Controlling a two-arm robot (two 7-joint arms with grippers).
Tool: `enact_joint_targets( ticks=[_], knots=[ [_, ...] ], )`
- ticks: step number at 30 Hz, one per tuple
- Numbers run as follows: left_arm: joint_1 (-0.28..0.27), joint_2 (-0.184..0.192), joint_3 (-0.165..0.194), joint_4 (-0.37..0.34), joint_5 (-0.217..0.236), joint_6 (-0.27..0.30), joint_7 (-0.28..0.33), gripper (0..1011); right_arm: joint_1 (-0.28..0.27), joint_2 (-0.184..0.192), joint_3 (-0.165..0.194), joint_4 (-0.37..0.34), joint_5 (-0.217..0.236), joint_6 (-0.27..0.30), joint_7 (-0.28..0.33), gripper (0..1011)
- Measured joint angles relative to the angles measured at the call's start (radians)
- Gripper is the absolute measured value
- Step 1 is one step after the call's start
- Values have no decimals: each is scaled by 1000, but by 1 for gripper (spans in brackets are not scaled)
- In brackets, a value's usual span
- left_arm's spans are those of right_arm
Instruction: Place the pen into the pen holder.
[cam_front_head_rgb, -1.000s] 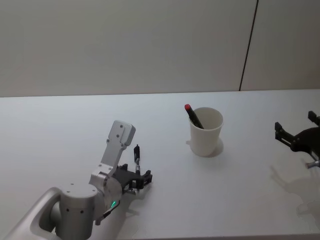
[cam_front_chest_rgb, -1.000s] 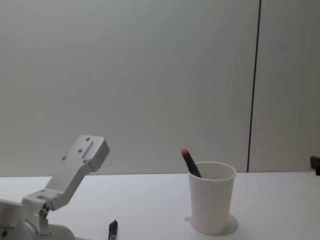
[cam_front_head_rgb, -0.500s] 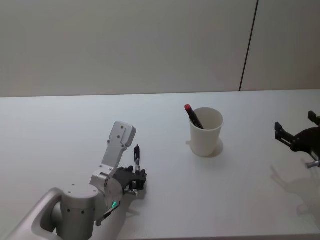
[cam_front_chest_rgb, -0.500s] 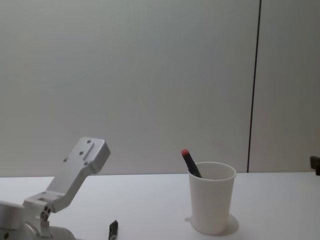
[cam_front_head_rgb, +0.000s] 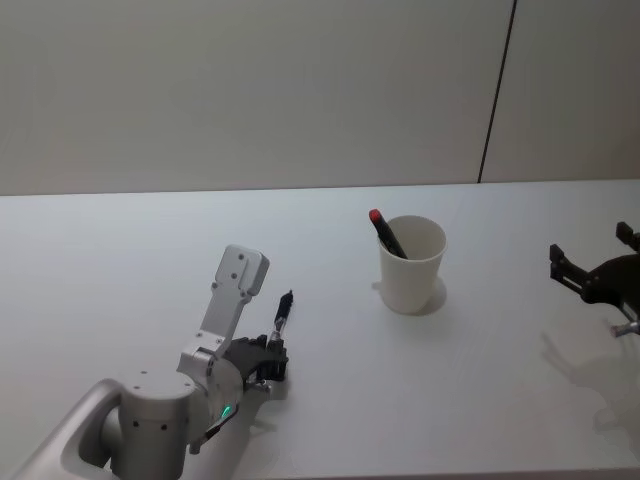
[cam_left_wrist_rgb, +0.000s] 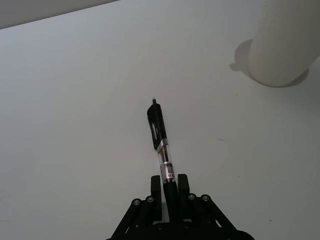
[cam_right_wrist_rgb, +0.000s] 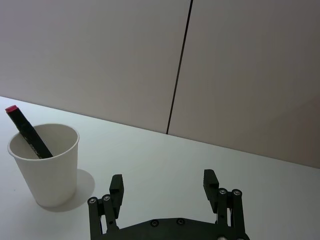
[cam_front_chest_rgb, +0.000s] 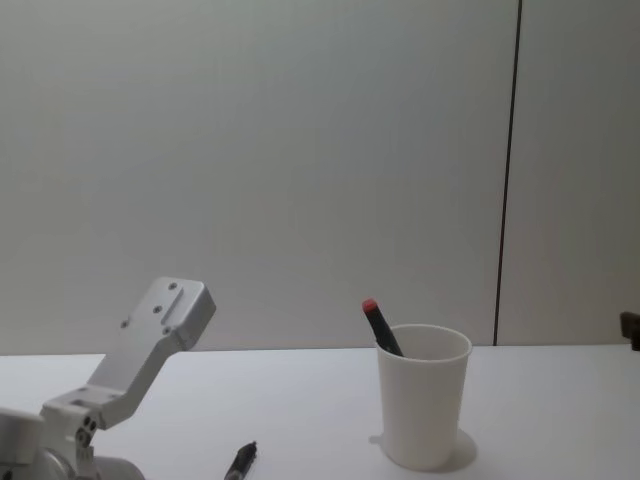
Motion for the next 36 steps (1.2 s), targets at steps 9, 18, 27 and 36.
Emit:
enact_joint_targets(
  ticks=[9,18,27,36],
  knots=[
    [8,5,-5,-7,7,-9,5,140,0,0,0,0,0,0,0,1001],
    [32,22,-16,-42,19,-40,26,138,0,0,0,0,0,0,0,1001],
    [72,49,-26,-102,34,-108,52,138,0,0,0,0,0,0,0,1001],
    [116,84,-34,-177,79,-195,66,138,0,0,0,0,0,0,0,1001]
  ],
)
